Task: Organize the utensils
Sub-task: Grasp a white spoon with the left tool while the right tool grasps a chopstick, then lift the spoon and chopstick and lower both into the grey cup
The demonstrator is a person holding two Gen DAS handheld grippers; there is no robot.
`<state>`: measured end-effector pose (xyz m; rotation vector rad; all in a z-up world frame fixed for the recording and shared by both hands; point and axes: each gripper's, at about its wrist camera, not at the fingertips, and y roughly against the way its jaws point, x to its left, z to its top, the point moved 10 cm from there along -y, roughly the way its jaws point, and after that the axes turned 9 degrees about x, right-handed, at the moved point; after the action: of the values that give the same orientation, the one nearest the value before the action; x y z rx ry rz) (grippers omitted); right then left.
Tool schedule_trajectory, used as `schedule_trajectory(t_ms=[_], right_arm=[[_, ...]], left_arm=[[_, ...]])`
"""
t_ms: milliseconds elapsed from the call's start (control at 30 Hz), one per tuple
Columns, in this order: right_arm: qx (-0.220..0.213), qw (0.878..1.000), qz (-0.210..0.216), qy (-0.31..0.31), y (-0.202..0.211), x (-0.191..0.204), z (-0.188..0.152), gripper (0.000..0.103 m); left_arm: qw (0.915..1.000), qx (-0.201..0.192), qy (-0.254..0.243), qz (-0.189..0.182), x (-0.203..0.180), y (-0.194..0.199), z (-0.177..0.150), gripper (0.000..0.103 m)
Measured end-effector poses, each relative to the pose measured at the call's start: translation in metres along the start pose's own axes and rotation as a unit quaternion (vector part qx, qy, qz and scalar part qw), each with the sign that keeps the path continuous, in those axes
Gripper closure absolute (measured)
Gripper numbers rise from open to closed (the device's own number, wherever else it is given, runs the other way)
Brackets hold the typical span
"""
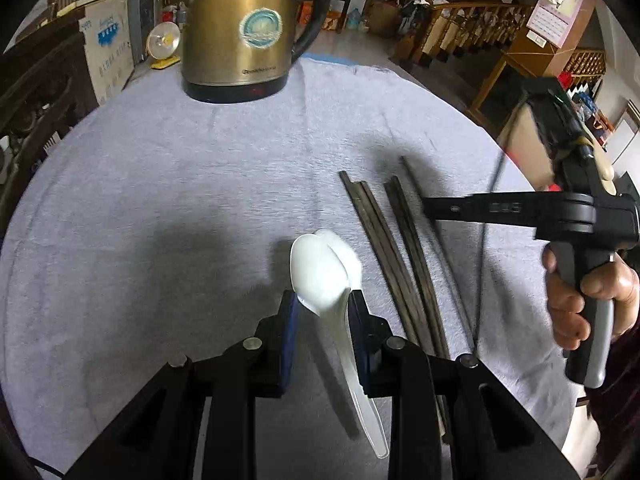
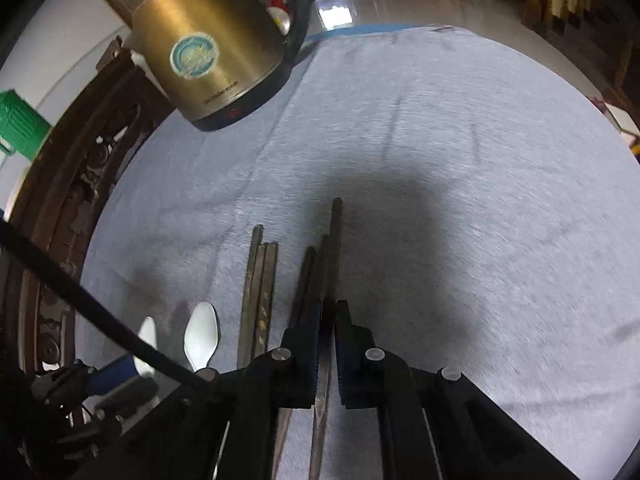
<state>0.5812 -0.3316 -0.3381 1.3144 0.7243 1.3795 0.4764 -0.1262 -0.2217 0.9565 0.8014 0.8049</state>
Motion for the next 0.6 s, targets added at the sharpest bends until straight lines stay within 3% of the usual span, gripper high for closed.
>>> schedule_trajectory(t_ms=[233, 433, 600], right_arm=[[-0.048, 0.997, 0.059, -0.016, 0.055, -0.009, -0.013, 0.096], [-0.139, 0.986, 0.088, 0.012, 0.126, 0.015, -0.039, 0.096], [-0.222, 0.972, 0.066, 0.030, 0.183, 0.028, -0.080, 0.096]], left_arm=[[0.9996, -0.018, 0.020, 0.008, 0.009, 0.027, -0.015, 0.076], [0.9952, -0.097, 0.009, -0.003, -0.025, 0.095, -0.025, 0.076], [0.9869, -0.160, 0.005, -0.021, -0.059, 0.147, -0.048, 0.076]])
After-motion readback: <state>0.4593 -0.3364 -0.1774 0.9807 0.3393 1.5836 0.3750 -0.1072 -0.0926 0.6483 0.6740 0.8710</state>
